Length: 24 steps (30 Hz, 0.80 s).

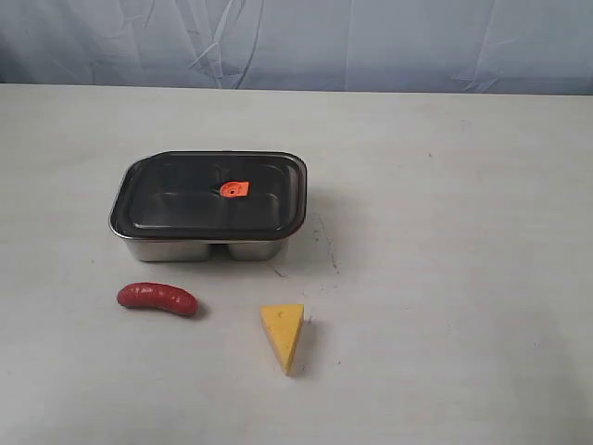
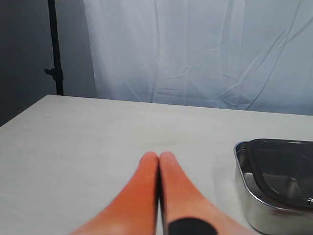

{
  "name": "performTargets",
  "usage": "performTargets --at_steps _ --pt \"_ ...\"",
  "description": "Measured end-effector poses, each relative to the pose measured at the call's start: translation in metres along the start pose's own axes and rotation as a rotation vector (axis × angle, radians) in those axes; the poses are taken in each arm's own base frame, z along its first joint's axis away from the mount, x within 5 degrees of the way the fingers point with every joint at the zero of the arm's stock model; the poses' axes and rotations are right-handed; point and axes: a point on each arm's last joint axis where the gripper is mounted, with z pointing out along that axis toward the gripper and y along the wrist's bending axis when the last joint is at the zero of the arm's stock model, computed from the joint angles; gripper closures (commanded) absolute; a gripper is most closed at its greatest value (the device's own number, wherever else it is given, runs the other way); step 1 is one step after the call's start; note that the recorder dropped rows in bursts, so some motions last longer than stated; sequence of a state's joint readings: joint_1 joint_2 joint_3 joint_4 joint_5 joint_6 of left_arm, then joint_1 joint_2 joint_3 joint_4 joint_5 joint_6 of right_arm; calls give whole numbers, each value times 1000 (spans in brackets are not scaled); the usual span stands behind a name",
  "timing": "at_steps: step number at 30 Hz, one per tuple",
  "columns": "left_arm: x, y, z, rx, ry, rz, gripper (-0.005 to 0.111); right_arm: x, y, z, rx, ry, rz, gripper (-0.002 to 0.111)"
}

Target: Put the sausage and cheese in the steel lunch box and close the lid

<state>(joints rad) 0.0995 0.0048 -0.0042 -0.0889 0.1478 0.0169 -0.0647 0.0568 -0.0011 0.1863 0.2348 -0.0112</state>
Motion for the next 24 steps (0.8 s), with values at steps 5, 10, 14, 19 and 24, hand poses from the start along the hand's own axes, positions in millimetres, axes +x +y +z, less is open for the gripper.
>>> performTargets --at_steps 5,10,14,19,24 --pt "0 0 0 2 0 -15 107 -10 1 -1 -16 -109 103 109" --pt "-1 -1 0 14 -11 -100 107 -22 0 -3 -62 -236 556 109" --pt "-2 -1 0 17 -18 -126 107 -21 0 -2 -88 -224 763 109" --pt "-1 -2 0 17 -9 -122 107 -26 4 -4 -123 -201 828 109" --pt "-1 -1 0 17 -7 -118 107 -124 27 -21 -189 -270 517 109"
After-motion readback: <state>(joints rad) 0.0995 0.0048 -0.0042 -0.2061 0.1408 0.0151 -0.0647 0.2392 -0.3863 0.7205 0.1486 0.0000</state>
